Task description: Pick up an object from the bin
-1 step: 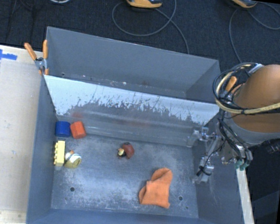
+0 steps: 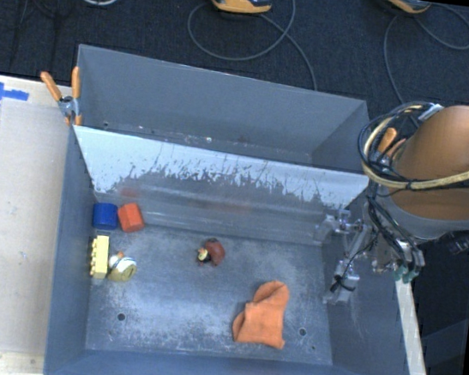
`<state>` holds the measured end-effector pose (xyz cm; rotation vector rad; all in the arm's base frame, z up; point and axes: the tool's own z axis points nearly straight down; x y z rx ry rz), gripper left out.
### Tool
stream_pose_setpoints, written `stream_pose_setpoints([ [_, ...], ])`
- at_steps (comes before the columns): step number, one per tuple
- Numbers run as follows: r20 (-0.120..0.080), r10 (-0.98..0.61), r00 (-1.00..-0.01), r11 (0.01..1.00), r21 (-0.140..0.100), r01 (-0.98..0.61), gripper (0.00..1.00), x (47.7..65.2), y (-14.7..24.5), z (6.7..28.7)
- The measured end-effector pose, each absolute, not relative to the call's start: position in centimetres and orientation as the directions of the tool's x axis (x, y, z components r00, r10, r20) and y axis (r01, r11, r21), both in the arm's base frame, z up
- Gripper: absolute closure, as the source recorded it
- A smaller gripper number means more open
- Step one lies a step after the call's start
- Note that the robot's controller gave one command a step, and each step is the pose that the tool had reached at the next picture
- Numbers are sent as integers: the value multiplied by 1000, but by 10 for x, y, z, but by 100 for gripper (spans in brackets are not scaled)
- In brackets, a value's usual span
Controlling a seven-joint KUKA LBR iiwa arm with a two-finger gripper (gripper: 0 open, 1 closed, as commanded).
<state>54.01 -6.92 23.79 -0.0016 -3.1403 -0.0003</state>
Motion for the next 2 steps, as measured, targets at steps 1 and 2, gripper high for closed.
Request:
stream_pose_setpoints([
  [1,-2,-45,-999,999,0,-45,0,541,-56,188],
  [2,0,-191,-982,982,1,-191,0,530,-36,126],
])
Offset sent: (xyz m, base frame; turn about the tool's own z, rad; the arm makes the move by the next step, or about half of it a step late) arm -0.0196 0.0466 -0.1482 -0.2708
